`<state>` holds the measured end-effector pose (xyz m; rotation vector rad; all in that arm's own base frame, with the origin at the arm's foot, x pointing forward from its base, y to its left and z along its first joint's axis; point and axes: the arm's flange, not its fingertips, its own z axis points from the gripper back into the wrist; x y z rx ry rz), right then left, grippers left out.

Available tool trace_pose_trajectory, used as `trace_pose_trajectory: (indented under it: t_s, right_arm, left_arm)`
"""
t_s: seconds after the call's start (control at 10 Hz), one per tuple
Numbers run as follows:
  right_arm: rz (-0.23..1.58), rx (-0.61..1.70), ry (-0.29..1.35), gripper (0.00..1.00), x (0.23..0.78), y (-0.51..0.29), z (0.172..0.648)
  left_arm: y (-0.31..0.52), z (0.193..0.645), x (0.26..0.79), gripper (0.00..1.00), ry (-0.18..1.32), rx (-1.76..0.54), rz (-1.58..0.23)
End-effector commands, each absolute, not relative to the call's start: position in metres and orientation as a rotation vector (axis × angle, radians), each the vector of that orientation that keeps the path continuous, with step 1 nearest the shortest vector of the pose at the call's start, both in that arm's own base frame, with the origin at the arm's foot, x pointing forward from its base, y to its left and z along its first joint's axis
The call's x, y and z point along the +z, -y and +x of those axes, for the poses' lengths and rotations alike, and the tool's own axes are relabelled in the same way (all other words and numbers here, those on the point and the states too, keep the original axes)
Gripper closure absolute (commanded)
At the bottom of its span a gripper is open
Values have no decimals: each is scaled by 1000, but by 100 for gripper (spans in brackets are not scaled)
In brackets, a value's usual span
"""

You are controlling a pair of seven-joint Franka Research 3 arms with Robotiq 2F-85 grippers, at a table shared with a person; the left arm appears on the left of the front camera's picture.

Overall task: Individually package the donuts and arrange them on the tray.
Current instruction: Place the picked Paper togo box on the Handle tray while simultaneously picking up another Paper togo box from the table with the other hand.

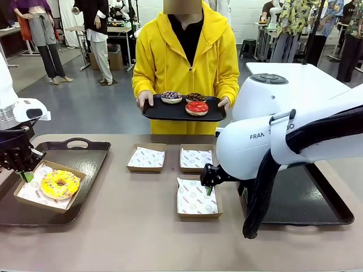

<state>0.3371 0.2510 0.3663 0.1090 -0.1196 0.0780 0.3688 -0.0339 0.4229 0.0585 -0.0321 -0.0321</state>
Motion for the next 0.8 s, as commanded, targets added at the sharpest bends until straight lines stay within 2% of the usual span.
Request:
trace_pose_trajectory:
  t_s: [0.0, 0.7]
  right_arm:
    - [111, 60, 148, 0, 359, -260, 341]
    - [123, 76, 121, 0, 362, -253, 339]
  left_arm:
    - [34, 369, 423, 99, 32, -32, 54]
    - [34, 369, 423, 99, 32, -32, 54]
